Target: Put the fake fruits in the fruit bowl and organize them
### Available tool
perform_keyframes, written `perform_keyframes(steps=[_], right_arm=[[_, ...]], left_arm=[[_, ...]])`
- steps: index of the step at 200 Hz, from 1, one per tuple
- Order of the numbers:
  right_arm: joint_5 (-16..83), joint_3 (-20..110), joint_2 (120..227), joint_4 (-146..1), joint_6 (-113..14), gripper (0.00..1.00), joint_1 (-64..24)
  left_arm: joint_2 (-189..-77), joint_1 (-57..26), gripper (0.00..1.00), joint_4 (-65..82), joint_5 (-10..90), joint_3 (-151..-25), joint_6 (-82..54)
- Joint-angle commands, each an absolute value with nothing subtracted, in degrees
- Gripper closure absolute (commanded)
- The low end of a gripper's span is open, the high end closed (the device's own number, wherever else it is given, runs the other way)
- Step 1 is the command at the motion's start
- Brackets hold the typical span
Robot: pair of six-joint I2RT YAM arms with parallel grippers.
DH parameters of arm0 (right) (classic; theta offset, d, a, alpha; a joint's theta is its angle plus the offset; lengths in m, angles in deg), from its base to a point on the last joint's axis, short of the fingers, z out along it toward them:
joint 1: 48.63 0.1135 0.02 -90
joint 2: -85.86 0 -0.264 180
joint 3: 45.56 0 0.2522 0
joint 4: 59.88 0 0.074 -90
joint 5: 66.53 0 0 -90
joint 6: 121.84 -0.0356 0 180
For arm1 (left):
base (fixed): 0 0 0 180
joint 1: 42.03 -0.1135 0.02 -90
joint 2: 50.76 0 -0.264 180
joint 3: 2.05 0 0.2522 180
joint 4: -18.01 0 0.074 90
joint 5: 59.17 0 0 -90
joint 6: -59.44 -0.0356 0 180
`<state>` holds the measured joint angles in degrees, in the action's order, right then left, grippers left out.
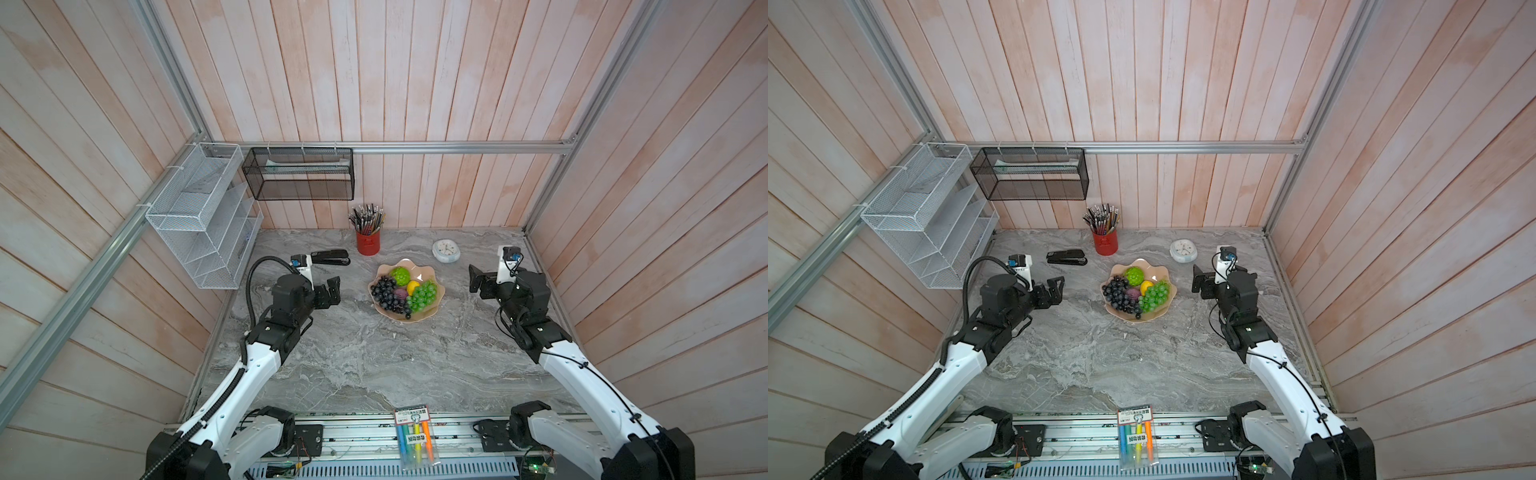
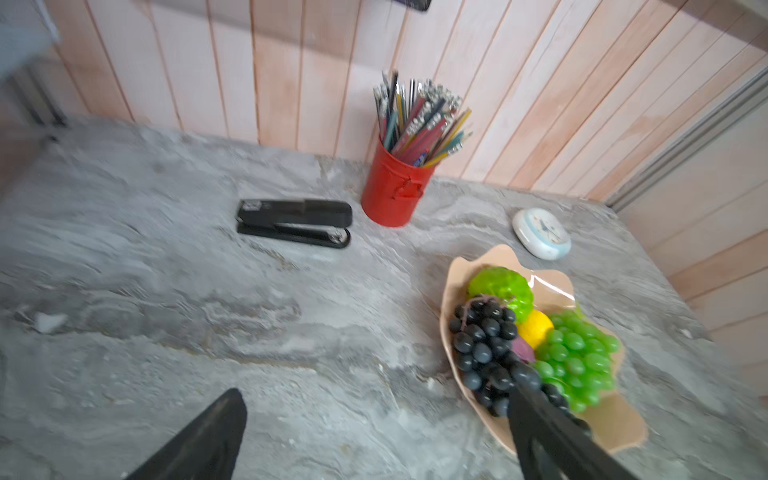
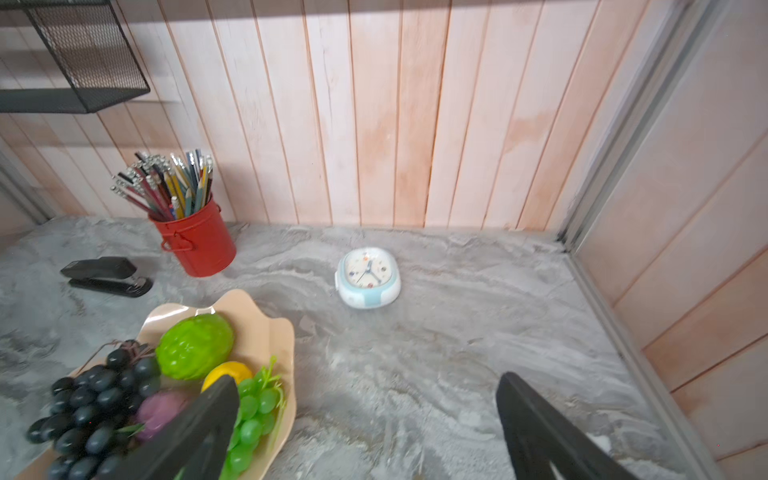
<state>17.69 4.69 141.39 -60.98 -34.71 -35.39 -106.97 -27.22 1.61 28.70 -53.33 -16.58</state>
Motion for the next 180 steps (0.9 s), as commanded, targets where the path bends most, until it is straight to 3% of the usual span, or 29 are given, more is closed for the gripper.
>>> perform_keyframes(steps=[1, 18, 33, 82, 120, 139, 167, 180], right_arm=[[14.9, -0.7, 138.7, -52.8, -30.8, 0.03, -39.9], [14.1, -9.7, 136.3, -41.9, -33.8, 0.02, -43.5], [15.5, -16.1, 138.5, -32.9, -34.5, 0.02, -45.5], [15.6, -20.1, 153.3, -17.5, -32.6, 0.02, -47.5], [23.0, -20.1, 164.2, -6.6, -34.1, 0.02, -51.3], [27.2, -18.0, 167.1, -9.1, -33.2, 0.02, -52.3], [27.8, -21.3, 176.0, 7.5, -35.7, 0.02, -53.6], [28.5, -19.2, 173.5, -0.8, -34.8, 0.02, -53.7]], left_arm=[[-103.6, -28.6, 0.00, 14.6, 20.3, -44.4, -25.8], [-104.3, -31.6, 0.00, 19.8, 17.2, -38.7, -27.1], [-106.2, -33.7, 0.00, 33.2, 14.6, -30.9, -27.8], [-122.6, -37.4, 0.00, 56.9, 15.3, -27.8, -31.3], [-132.0, -39.7, 0.00, 64.9, 21.8, -31.2, -30.5], [-136.8, -39.5, 0.00, 66.4, 23.1, -32.4, -31.2], [-139.5, -42.0, 0.00, 68.7, 25.3, -32.2, -28.8], [-139.5, -42.1, 0.00, 68.4, 25.4, -32.3, -28.6]])
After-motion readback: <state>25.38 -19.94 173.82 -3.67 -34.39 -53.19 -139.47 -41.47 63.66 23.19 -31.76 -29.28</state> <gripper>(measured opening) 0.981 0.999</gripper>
